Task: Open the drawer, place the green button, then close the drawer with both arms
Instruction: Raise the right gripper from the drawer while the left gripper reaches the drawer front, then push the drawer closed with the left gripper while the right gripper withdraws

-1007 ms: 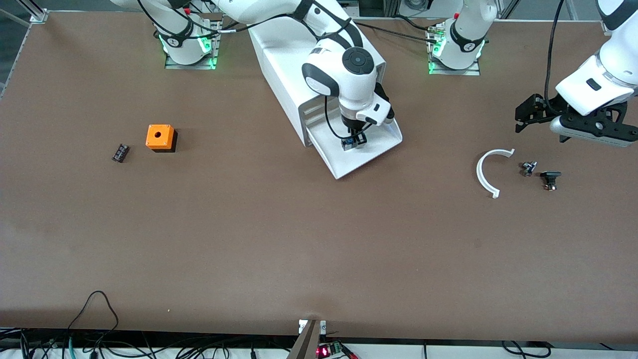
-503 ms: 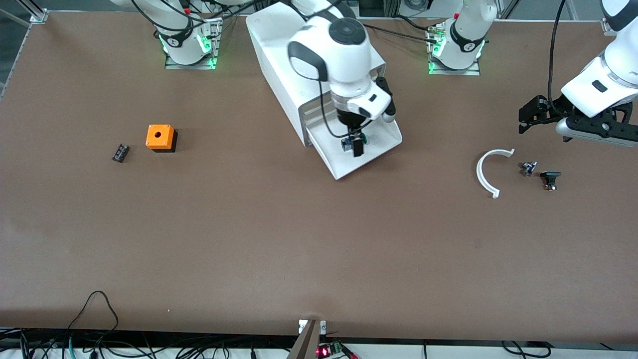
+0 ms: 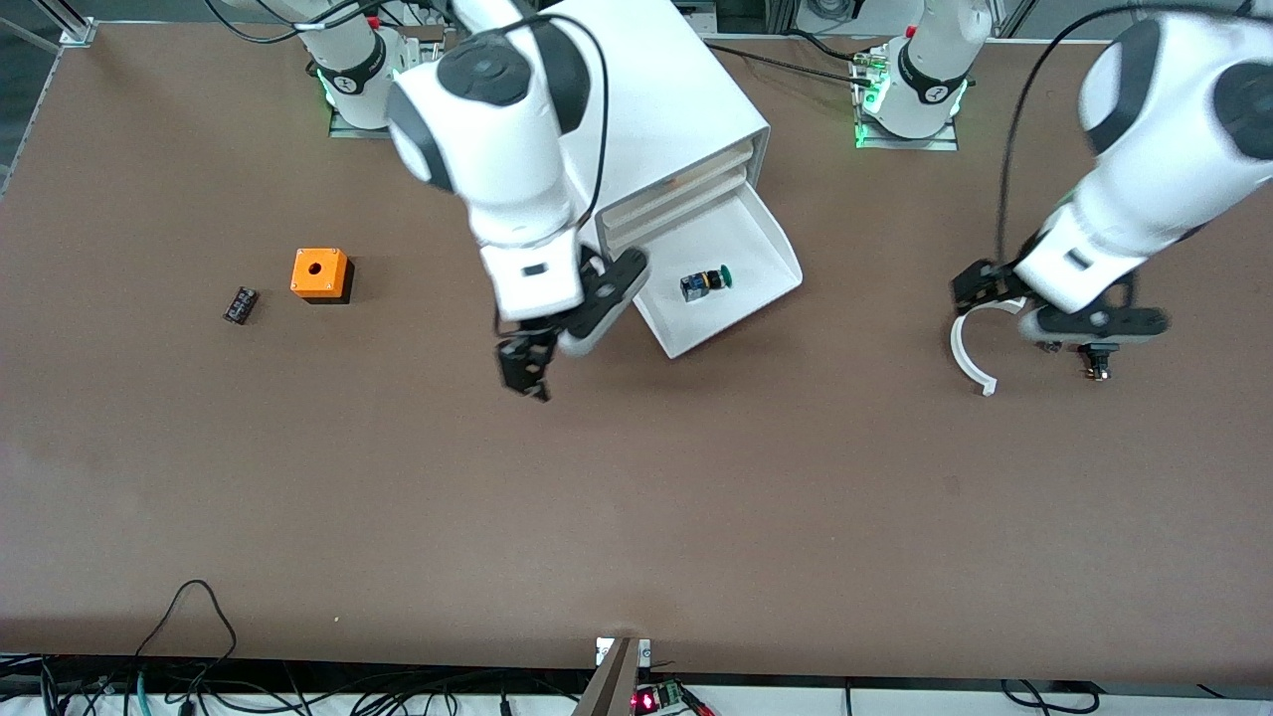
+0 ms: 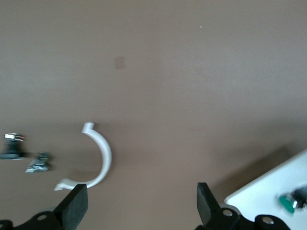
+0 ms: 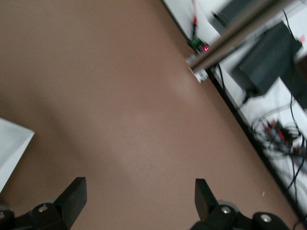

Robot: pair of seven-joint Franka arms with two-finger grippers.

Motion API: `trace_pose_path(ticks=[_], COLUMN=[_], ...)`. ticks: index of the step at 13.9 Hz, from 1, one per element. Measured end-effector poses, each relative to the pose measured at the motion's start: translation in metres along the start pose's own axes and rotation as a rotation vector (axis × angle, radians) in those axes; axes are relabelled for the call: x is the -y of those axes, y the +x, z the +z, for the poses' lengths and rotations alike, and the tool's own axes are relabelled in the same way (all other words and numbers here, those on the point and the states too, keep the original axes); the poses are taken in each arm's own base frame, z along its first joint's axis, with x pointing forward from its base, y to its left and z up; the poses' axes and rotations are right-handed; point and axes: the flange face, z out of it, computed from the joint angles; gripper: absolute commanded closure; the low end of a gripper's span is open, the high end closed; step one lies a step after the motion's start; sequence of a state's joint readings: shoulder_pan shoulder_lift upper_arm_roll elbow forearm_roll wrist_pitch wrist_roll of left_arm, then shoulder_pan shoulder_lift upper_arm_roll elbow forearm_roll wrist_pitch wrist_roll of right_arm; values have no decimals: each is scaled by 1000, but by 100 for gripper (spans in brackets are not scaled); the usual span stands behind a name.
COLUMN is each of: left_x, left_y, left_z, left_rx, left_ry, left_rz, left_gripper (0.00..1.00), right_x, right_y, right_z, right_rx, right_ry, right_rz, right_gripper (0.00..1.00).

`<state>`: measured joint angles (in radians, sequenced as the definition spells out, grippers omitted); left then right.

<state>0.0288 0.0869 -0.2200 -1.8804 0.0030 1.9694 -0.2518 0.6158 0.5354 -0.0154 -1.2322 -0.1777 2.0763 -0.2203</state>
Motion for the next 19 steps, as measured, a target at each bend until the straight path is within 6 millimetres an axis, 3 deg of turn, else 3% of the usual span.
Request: trace_pose_path(ticks=[4,8,10,12,14,17,19], left_x=[-79,-142,-165,-180,-190,-203,-224], left_y=[2,-21,-34,-48,-66,-89,-114], left_z=[105,189,214,231,244,253,252], left_rx=[-22,-12,6,33,59,87,107], left_ry=[-55,-94,-94,-79,-60,-49,-56], left_rz=[-145,-240,-255,-238,-213,-178,-127], left_gripper=[0,0,0,0,0,0,0], right_x=[-76,-117,-165,-221,-262,-280,-285], right_y=[-62,-113,-150,-194,-238,-273,-291], right_z=[45,65,50,20,-11,-41,-53], right_rx=[213,402,447,452,445,414,425], right_ry=[-10,-67,-92,-105,-91,-1,7], right_rz=[455,869,994,1092,1104,1144,1156], right_gripper=[0,0,0,0,0,0,0])
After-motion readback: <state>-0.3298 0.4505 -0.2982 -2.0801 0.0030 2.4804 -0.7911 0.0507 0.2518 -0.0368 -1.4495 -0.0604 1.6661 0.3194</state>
